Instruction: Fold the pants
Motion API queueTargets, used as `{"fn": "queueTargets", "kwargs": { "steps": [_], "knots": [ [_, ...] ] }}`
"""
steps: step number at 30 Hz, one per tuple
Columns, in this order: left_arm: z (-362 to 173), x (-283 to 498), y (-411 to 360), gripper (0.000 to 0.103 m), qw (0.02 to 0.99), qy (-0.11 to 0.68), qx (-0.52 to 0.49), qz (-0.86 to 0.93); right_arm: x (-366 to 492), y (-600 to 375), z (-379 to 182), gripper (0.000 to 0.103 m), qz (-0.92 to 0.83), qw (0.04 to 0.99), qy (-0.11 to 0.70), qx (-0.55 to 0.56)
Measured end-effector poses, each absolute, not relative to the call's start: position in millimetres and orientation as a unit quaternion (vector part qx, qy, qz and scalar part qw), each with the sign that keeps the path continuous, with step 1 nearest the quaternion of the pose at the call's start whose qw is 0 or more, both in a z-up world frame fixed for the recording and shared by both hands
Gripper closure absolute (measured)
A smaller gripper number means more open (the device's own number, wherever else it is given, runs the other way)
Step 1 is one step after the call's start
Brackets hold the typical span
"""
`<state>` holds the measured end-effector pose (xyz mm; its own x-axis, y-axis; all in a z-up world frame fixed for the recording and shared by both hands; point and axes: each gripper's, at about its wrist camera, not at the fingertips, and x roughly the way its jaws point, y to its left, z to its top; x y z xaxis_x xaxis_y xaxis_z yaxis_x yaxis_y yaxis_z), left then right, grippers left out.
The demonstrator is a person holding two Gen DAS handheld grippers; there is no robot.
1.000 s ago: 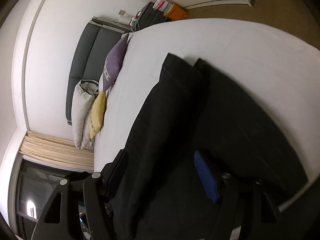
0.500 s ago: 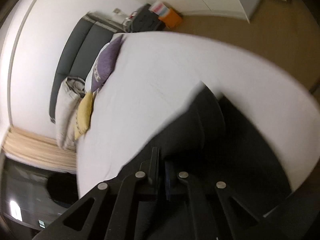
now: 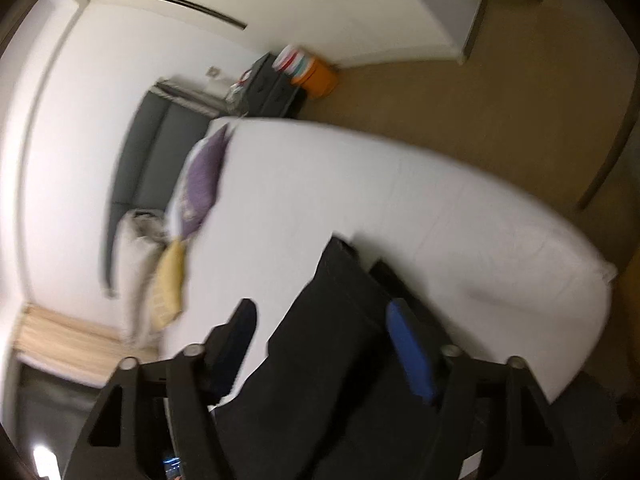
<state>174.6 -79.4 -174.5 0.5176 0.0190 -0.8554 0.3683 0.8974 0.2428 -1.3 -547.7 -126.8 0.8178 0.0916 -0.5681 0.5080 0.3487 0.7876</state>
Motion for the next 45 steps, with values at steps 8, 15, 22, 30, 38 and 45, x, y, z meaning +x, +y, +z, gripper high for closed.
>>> {"fn": "queueTargets", "kwargs": {
  "steps": [8,15,22,30,38,45],
  "knots": [
    [-175,173,-82,0.094,0.845,0.479,0.216,-0.099,9,-573,-156,0.044,-0.03,0.802,0.237,0.548],
    [-176,174,-85,0.094,0.843,0.479,0.224,-0.098,44,-584,-142,0.044,0.062,0.882,0.325,0.335],
    [-178,176,-97,0.095,0.837,0.48,0.246,-0.089,60,-590,-163,0.044,0.098,0.878,0.357,0.302],
    [-181,175,-102,0.095,0.837,0.476,0.254,-0.084,51,-589,-164,0.097,0.08,0.874,0.38,0.293],
    [-184,168,-99,0.095,0.842,0.47,0.25,-0.082,54,-562,-119,0.099,0.055,0.883,0.396,0.246],
    [-182,171,-92,0.094,0.843,0.474,0.241,-0.086,41,-576,-137,0.085,0.058,0.875,0.398,0.271]
  ]
}}
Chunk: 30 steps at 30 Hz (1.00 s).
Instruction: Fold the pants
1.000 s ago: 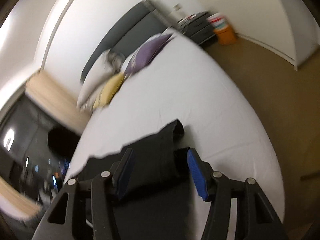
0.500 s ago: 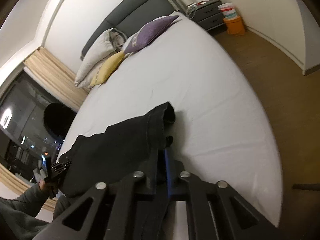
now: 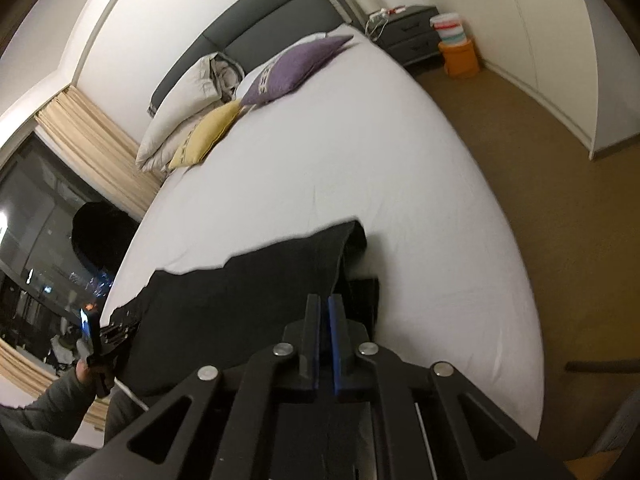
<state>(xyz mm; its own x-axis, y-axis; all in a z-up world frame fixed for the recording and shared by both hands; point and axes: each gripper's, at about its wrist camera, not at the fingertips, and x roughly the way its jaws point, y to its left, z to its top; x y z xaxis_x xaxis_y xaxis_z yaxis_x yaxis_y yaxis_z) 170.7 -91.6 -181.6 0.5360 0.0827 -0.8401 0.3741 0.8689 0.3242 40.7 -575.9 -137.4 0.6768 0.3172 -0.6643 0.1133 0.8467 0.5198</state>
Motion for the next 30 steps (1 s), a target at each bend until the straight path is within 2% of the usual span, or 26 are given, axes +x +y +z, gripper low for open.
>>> {"fn": "queueTargets", "kwargs": {
  "steps": [1,3,7,11,12,13,14,15,23,26,30],
  "knots": [
    [-182,171,-92,0.095,0.843,0.473,0.242,-0.086,38,-577,-142,0.07,0.057,0.875,0.398,0.27],
    [-182,171,-92,0.094,0.842,0.473,0.244,-0.086,32,-586,-148,0.058,0.053,0.878,0.383,0.282],
    [-182,172,-95,0.094,0.839,0.474,0.252,-0.084,29,-599,-150,0.057,0.069,0.885,0.345,0.305],
    [-185,172,-102,0.095,0.837,0.472,0.264,-0.077,49,-585,-156,0.057,0.098,0.88,0.381,0.268],
    [-185,172,-104,0.095,0.836,0.472,0.268,-0.075,57,-579,-160,0.062,0.097,0.875,0.403,0.251],
    [-187,172,-106,0.094,0.835,0.473,0.271,-0.074,62,-575,-162,0.075,0.09,0.872,0.418,0.236],
    [-187,172,-107,0.095,0.835,0.472,0.274,-0.074,65,-573,-163,0.082,0.089,0.873,0.423,0.228],
    [-188,172,-108,0.095,0.834,0.472,0.276,-0.074,65,-571,-161,0.099,0.091,0.874,0.42,0.226],
    [-189,170,-107,0.095,0.838,0.47,0.266,-0.078,47,-545,-106,0.1,0.085,0.887,0.399,0.215],
    [-188,169,-104,0.095,0.838,0.47,0.265,-0.08,47,-548,-81,0.1,0.065,0.862,0.405,0.298],
    [-187,170,-104,0.095,0.835,0.472,0.271,-0.084,50,-570,-61,0.099,0.052,0.811,0.376,0.446]
  ]
}}
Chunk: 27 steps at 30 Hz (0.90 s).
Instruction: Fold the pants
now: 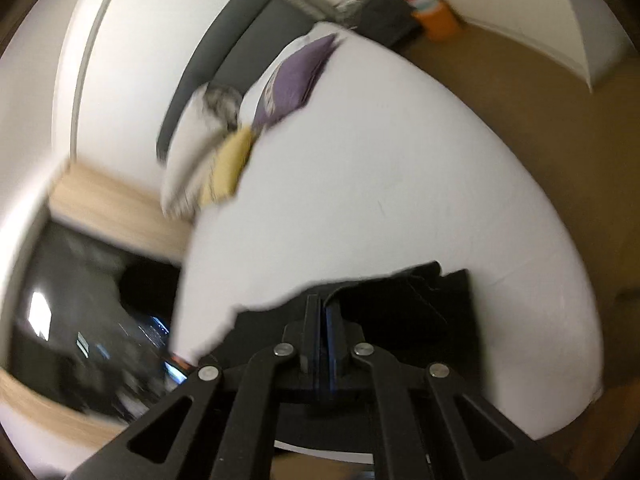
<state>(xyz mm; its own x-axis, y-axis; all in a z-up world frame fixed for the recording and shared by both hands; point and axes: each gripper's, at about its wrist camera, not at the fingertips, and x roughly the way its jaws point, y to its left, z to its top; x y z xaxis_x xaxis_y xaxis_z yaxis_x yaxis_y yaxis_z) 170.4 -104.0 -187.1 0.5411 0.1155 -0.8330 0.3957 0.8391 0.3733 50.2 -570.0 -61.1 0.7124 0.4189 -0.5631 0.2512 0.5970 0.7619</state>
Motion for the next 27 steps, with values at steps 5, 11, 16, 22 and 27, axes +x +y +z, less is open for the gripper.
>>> {"fn": "queueTargets", "kwargs": {
  "steps": [5,11,16,22,27],
  "knots": [
    [-187,172,-105,0.095,0.832,0.475,0.272,-0.085,39,-610,-113,0.06,-0.127,0.72,0.44,0.521],
    [-187,172,-105,0.095,0.833,0.473,0.274,-0.085,-6,-591,-129,0.06,-0.133,0.773,0.428,0.448],
    [-189,171,-108,0.095,0.832,0.474,0.276,-0.08,-21,-575,-157,0.06,-0.066,0.76,0.423,0.489],
    [-190,171,-111,0.095,0.833,0.474,0.276,-0.077,-26,-567,-183,0.06,-0.061,0.713,0.402,0.571],
    [-190,170,-110,0.095,0.835,0.471,0.273,-0.078,-17,-563,-189,0.06,-0.05,0.708,0.384,0.59]
  ]
}}
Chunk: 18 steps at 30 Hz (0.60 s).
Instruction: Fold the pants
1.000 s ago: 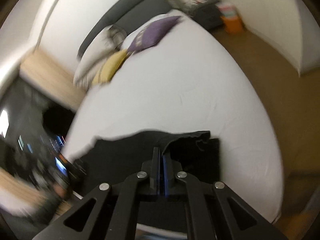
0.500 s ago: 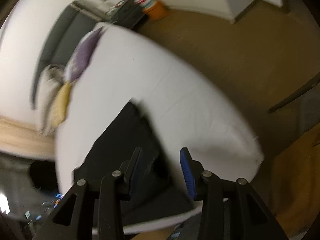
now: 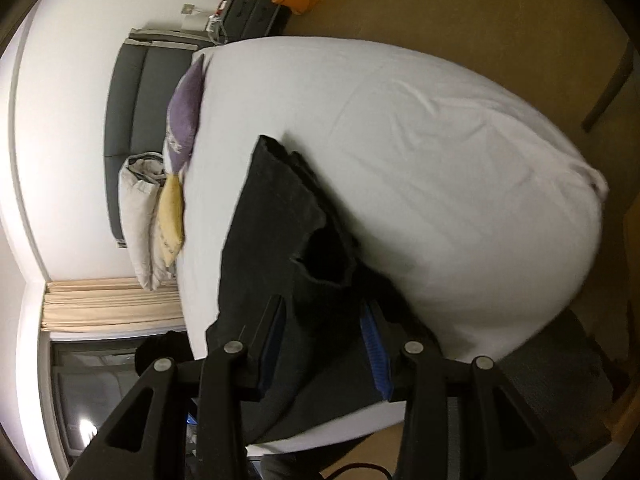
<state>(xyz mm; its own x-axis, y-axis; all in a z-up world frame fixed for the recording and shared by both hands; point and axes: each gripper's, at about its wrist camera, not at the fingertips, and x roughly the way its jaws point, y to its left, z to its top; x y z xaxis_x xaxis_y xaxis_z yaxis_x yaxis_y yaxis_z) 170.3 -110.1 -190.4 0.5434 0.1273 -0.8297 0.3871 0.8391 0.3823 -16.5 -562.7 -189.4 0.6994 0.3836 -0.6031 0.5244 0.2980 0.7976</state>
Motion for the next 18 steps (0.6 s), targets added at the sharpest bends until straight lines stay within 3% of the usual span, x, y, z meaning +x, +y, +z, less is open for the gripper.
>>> {"fn": "queueTargets", "kwargs": {
  "steps": [3,6,14,18],
  "knots": [
    [-191,169,-107,0.095,0.836,0.47,0.271,-0.079,-8,-559,-192,0.065,-0.042,0.71,0.382,0.59],
    [-190,169,-104,0.095,0.837,0.47,0.268,-0.08,0,-557,-190,0.093,-0.033,0.722,0.374,0.58],
    [-188,168,-100,0.095,0.839,0.467,0.265,-0.083,-29,-540,-158,0.097,-0.075,0.761,0.324,0.557],
    [-188,168,-98,0.095,0.838,0.466,0.27,-0.088,-45,-535,-177,0.098,-0.1,0.745,0.323,0.575]
  ]
}}
